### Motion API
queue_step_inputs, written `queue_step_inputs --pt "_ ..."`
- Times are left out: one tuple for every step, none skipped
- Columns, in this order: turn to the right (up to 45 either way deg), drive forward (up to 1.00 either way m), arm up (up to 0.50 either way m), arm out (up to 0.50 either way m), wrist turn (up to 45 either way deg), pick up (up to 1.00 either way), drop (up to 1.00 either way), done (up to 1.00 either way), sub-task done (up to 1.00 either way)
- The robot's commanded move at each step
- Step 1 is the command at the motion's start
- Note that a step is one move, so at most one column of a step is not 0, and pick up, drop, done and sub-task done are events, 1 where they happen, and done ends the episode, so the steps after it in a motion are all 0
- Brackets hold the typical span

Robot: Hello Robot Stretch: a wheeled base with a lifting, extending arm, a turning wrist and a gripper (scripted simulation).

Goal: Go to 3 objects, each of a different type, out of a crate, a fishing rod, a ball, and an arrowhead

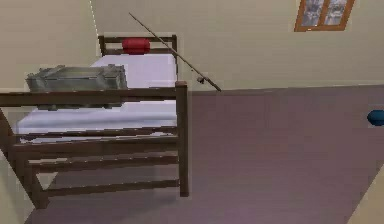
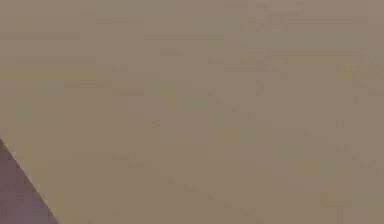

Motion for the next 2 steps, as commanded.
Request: queue_step_inputs --pt "0.0 0.25 0.0 0.0 0.0 0.0 0.0 0.0 0.0" --pt "-30.0 0.0 0.0 0.0 0.0 0.0 0.0 0.0 0.0"
